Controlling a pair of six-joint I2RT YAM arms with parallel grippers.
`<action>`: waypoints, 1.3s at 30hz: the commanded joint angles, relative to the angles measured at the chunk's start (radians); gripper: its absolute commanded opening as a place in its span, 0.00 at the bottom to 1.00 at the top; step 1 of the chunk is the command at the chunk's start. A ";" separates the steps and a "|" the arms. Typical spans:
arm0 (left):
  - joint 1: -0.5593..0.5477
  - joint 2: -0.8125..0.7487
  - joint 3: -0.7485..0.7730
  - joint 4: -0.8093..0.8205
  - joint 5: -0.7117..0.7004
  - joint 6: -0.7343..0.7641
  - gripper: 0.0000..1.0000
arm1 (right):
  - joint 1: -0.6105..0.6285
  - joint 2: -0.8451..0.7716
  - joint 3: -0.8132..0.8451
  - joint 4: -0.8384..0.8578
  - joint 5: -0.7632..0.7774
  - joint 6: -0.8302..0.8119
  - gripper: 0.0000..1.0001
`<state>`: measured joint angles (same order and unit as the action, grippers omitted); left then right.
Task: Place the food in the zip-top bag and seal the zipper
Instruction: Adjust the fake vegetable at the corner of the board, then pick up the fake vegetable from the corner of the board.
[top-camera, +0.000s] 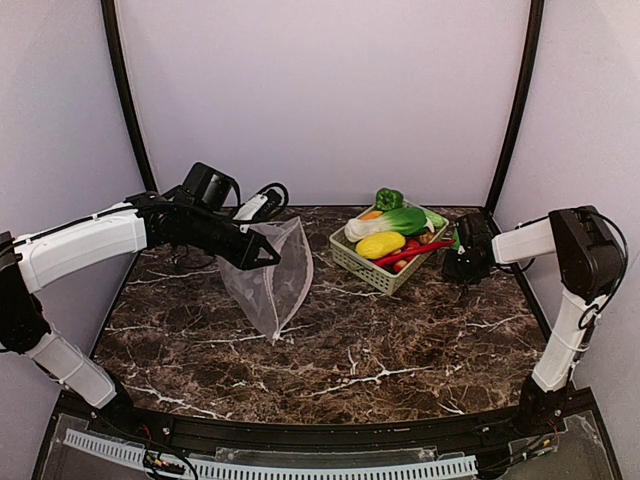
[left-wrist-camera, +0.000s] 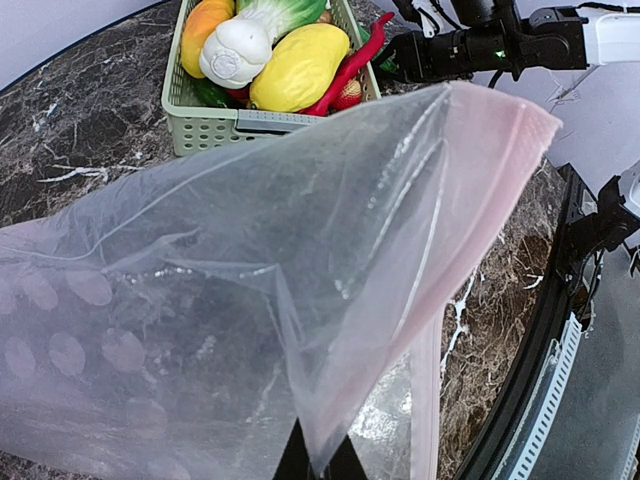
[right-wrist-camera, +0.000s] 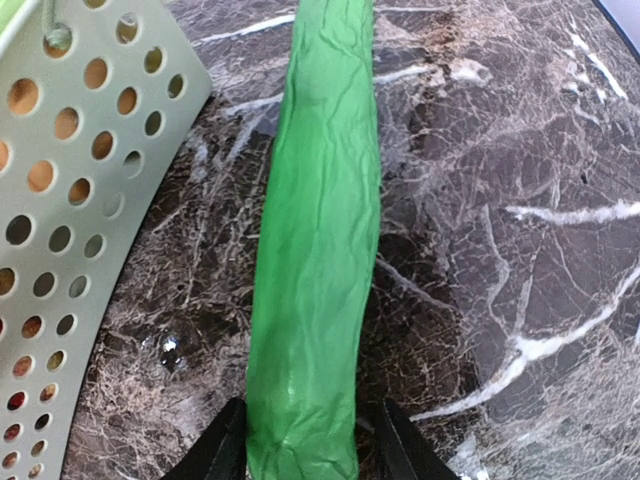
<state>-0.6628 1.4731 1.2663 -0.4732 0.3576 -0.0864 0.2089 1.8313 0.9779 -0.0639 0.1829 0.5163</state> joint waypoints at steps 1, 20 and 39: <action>0.006 -0.013 -0.008 -0.027 0.009 -0.001 0.01 | -0.003 0.002 0.014 0.031 0.026 -0.004 0.36; 0.007 -0.012 -0.010 -0.029 -0.004 0.000 0.01 | -0.005 -0.235 -0.121 0.016 0.031 0.022 0.17; 0.006 -0.029 -0.034 0.012 0.000 0.000 0.01 | 0.179 -0.825 -0.103 -0.313 -0.205 -0.224 0.16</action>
<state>-0.6628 1.4731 1.2549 -0.4713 0.3470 -0.0864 0.3267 1.0607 0.8368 -0.3164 0.1287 0.3683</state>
